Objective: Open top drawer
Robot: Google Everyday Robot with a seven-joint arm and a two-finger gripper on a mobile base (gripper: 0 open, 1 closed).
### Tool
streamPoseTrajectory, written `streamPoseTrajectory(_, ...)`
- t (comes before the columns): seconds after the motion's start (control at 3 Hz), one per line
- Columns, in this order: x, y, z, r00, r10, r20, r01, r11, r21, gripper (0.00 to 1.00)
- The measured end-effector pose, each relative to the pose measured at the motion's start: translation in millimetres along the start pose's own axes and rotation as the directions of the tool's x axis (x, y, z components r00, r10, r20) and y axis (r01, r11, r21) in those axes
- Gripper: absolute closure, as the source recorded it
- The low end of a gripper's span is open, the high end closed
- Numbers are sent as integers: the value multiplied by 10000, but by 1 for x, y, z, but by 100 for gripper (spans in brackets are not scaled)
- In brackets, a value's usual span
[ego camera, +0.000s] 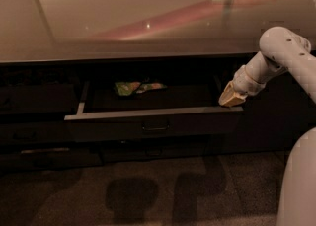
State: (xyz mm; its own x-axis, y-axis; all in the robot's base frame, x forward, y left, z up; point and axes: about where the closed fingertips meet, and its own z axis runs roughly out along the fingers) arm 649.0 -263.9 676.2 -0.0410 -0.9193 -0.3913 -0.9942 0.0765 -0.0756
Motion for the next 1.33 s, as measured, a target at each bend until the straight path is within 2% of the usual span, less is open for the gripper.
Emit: streamPoseTrajectory(1.33,-1,4,-2,9999,50,-147,-50,10000,11,100)
